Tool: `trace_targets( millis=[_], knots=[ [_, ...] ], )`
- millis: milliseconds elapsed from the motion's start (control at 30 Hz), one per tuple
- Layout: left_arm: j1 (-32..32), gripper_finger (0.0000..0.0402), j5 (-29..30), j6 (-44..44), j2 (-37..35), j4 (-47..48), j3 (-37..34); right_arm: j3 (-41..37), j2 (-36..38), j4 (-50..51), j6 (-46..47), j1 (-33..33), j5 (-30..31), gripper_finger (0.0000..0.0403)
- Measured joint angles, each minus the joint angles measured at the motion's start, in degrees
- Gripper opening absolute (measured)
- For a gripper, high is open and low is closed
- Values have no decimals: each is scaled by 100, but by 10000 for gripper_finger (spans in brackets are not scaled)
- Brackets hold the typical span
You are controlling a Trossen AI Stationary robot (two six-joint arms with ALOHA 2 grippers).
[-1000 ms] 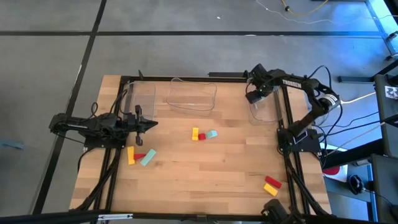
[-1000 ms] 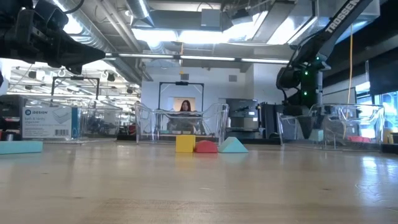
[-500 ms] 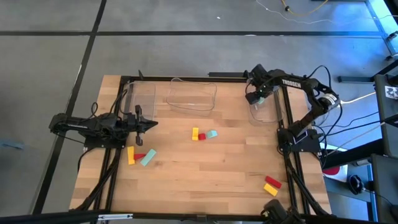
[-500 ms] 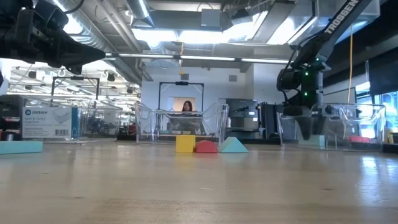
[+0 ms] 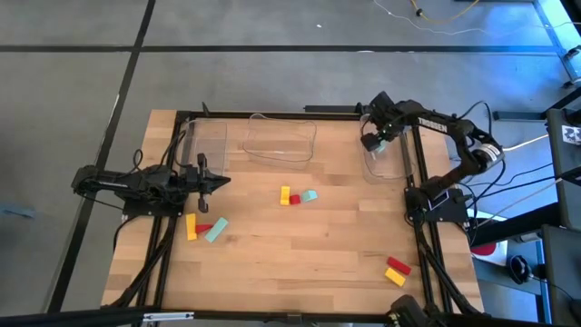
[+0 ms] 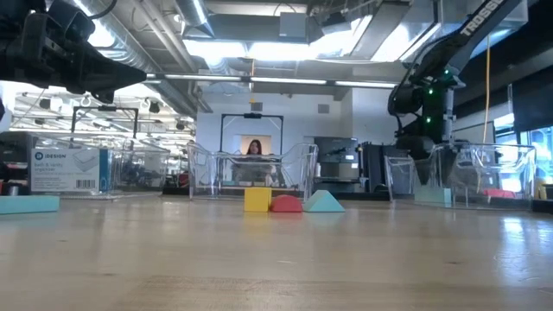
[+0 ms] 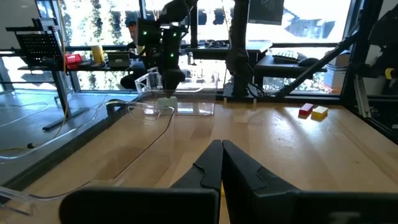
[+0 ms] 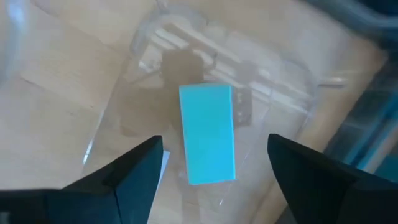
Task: Sort & place blocks by color
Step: Put the left light blue block into the right transparent bin
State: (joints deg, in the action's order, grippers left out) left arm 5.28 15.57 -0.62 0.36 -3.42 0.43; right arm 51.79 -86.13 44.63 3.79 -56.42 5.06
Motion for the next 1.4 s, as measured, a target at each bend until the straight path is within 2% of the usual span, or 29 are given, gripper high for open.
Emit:
trace_targets(
  millis=[267,400,567,733,833,967,1400],
  knots=[
    [2,0,0,0,0,-2,0,0,1125,74,17,248,-84,281],
    [0,0,0,0,0,0,2,-205,1905,-317,93,560,-461,281],
    [2,0,0,0,0,0,0,-1164,3000,-1953,389,1119,-1452,281],
    [1,0,0,0,0,-1,1,-2404,3744,-4908,896,1772,-2377,281],
    [1,0,0,0,0,-1,2,-2927,3878,-6553,989,2084,-2446,281],
    [0,0,0,0,0,-1,0,-3117,3908,-7516,938,2294,-2444,281],
    [0,0,0,0,0,-2,0,-3102,3904,-7618,789,2573,-2723,281]
  ],
)
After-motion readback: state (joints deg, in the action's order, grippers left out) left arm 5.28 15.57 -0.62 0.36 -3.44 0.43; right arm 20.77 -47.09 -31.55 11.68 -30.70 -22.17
